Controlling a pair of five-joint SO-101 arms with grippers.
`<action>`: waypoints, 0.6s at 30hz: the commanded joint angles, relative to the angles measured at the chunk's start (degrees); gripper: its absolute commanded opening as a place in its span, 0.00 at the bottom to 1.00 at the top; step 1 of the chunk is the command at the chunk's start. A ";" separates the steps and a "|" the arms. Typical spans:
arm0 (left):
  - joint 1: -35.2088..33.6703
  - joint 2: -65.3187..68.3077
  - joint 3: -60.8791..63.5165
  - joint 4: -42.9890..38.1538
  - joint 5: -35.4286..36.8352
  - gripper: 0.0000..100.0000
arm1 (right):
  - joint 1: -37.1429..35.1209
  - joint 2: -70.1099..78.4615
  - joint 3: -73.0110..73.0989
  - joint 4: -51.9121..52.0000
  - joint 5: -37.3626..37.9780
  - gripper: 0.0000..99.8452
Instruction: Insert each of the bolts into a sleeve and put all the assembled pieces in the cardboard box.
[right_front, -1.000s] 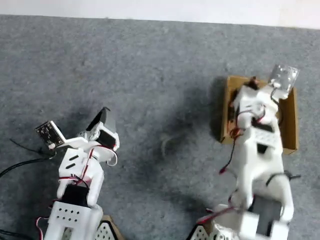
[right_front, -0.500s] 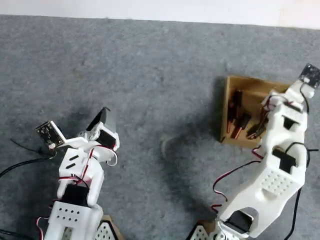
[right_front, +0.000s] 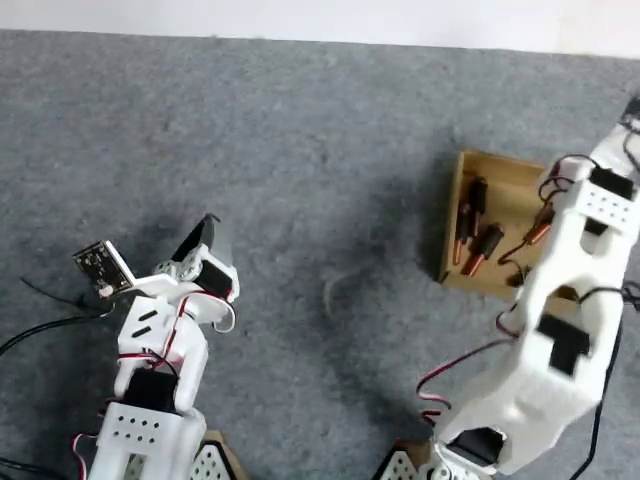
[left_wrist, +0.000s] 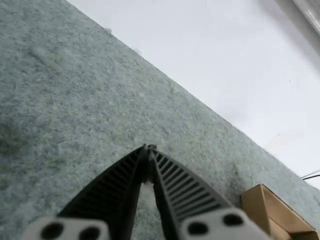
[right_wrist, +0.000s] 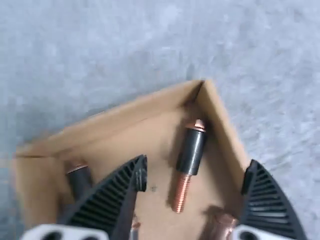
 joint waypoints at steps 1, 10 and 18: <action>-0.04 -0.40 -0.31 -1.41 -0.62 0.02 | -4.35 -16.57 7.87 0.13 -0.44 0.28; -0.13 -0.84 0.92 -1.41 -0.70 0.02 | -19.12 -58.42 52.62 -11.30 -0.09 0.28; -0.13 -0.84 1.63 -1.32 -6.95 0.02 | -23.60 -94.55 94.37 -31.08 0.00 0.28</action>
